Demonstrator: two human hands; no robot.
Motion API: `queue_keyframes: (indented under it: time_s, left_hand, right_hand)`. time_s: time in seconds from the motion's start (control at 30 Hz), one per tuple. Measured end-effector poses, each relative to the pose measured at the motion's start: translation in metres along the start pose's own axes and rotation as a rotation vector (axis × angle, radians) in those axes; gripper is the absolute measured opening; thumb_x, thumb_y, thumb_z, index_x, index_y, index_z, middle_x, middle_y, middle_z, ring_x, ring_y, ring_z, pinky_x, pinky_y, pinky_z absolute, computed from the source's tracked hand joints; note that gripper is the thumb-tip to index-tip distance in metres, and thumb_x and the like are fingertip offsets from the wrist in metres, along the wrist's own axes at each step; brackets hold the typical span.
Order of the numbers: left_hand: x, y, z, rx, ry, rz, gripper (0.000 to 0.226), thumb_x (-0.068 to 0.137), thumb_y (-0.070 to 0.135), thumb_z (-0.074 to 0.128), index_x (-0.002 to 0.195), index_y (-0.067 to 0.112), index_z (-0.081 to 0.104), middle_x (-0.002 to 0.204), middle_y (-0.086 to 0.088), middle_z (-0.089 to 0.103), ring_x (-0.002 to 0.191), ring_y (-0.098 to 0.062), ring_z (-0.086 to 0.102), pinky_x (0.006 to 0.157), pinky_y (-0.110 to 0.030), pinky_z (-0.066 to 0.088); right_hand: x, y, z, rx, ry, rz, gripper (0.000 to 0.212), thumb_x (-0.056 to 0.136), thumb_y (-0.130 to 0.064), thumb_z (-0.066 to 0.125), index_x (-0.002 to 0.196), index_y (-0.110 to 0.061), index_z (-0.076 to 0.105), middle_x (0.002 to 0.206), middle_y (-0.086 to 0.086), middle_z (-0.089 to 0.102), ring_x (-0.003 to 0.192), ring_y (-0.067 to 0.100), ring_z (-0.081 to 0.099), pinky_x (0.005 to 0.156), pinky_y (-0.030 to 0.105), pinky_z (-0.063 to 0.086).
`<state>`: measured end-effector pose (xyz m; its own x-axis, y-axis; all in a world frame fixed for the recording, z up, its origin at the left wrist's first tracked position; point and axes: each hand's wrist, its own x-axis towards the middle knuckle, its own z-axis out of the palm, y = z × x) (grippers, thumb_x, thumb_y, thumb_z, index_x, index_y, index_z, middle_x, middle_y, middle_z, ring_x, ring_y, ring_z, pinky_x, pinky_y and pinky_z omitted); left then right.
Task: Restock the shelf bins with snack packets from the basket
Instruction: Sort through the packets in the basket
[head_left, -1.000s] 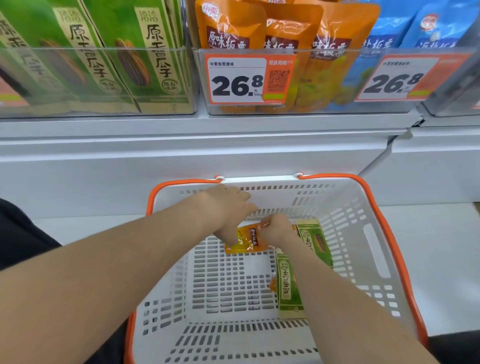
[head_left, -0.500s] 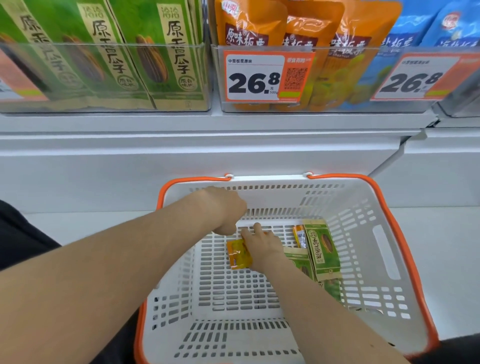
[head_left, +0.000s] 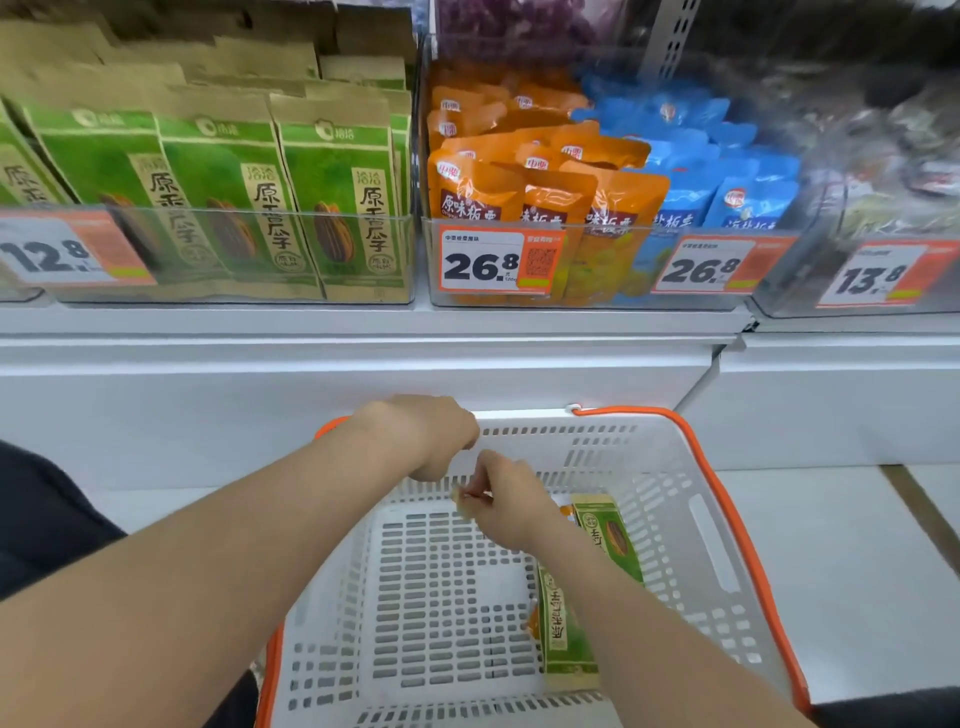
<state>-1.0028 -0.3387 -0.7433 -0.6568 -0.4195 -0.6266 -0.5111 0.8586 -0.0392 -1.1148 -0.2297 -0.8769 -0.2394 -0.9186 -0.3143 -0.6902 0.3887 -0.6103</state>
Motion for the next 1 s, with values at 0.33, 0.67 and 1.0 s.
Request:
queue_keyframes:
  time_s: [0.33, 0.67, 1.0]
  left_hand:
    - [-0.052, -0.002, -0.066, -0.381, 0.64, 0.051, 0.016, 0.11, 0.034, 0.041, 0.102, 0.026, 0.052, 0.102, -0.003, 0.067, 0.097, -0.03, 0.063, 0.081, -0.046, 0.054]
    - [-0.102, 0.005, -0.119, -0.54, 1.533, -0.094, 0.011, 0.105, 0.023, 0.048, 0.104, 0.022, 0.058, 0.102, 0.001, 0.062, 0.091, -0.023, 0.059, 0.072, -0.04, 0.047]
    - [-0.087, -0.017, -0.127, -0.219, 1.312, -0.392, 0.032, 0.094, 0.025, 0.064, 0.125, 0.033, 0.067, 0.164, -0.003, 0.028, 0.141, -0.037, 0.025, 0.105, -0.061, 0.027]
  right_hand:
    - [-0.057, -0.08, -0.094, 0.215, 0.85, -0.383, 0.024, 0.094, -0.028, 0.07, 0.115, -0.031, 0.06, 0.083, -0.009, 0.073, 0.067, 0.02, 0.067, 0.06, 0.039, 0.052]
    - [-0.079, -0.167, -0.21, 0.33, 1.215, -0.602, 0.036, 0.093, -0.017, 0.073, 0.126, -0.019, 0.059, 0.105, -0.022, 0.066, 0.083, 0.008, 0.07, 0.071, 0.034, 0.057]
    - [-0.044, -0.181, -0.288, 0.052, 1.055, -0.671, 0.017, 0.102, -0.022, 0.063, 0.119, -0.021, 0.064, 0.09, -0.013, 0.072, 0.07, 0.013, 0.062, 0.068, 0.043, 0.053]
